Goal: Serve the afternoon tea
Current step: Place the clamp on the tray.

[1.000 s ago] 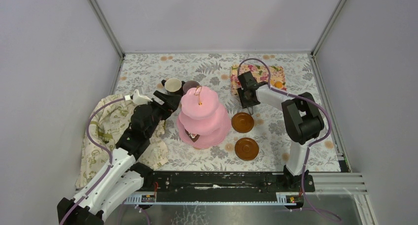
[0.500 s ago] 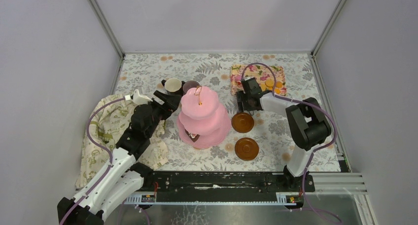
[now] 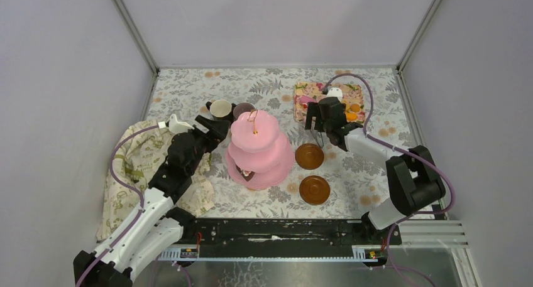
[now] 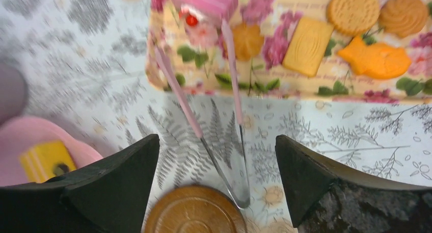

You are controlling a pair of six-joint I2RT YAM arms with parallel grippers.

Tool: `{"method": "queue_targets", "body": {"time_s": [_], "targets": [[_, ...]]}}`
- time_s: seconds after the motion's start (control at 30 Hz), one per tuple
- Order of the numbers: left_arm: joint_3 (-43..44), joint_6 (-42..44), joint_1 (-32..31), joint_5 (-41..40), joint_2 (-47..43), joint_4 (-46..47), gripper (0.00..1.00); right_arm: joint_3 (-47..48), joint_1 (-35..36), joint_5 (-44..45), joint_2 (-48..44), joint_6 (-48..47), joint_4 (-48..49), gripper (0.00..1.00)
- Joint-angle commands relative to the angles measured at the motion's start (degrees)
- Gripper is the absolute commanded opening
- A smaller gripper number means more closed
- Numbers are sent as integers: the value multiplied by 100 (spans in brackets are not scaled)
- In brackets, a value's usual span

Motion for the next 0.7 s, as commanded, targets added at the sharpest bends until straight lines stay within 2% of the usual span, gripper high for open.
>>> {"method": "queue_targets", "body": {"time_s": [0.0,0.1,0.4,0.5,0.67], "targets": [[107,117,-32,-287,42,248,85,81,-71,353,-313,533,764,91],[146,117,-27,-372,62,150,86,48,-79,144,-352,354,766,99],[133,64,-32,-282,188,265,86,-451,-75,-100,-54,73,822,99],[141,70,-31,-292,195,261,86,-447,-79,-138,157,-7,761,94],[125,65,-25,-293,188,274,86,-335,-79,-125,459,-114,659,93]]}}
